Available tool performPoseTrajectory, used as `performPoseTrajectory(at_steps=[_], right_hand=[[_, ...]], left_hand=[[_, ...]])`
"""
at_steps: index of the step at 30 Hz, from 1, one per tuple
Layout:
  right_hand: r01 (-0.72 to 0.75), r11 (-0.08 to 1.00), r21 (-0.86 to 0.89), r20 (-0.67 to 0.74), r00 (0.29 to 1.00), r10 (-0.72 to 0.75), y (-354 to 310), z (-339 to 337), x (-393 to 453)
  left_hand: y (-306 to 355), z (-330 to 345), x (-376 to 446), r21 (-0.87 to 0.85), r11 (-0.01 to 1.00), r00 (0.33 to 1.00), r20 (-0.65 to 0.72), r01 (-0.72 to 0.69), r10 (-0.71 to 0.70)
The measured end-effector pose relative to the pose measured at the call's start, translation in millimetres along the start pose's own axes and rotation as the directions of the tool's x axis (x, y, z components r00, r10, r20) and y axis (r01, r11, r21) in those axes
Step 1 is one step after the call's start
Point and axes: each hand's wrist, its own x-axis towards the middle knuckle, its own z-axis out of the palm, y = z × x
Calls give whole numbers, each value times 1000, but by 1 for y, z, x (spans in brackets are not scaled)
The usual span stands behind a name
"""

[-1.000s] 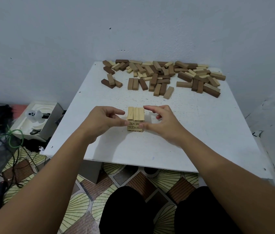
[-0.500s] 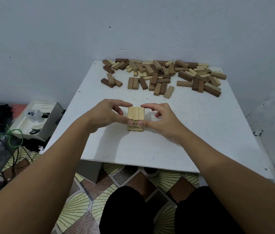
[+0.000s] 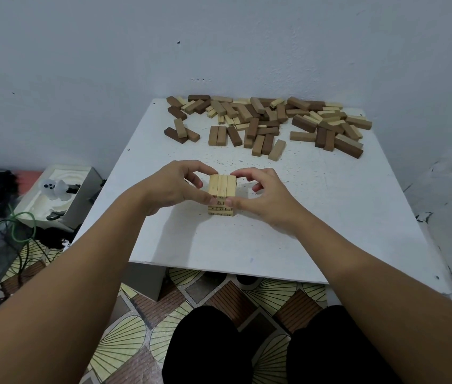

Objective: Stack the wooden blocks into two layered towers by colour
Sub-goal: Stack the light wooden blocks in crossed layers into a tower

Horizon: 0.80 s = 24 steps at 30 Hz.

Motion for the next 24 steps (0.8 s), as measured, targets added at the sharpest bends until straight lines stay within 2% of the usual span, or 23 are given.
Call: performPoseTrajectory(at_steps=[9, 24], right_hand=[[-16, 1000, 17, 22, 1000, 16, -4, -1, -1], [4, 1000, 25, 25, 1000, -5, -1, -4, -2]], left_hand=[[2, -1, 1, 36, 999, 1000, 15, -10, 10], [-5, 0, 0, -50, 999, 1000, -14, -21, 21]])
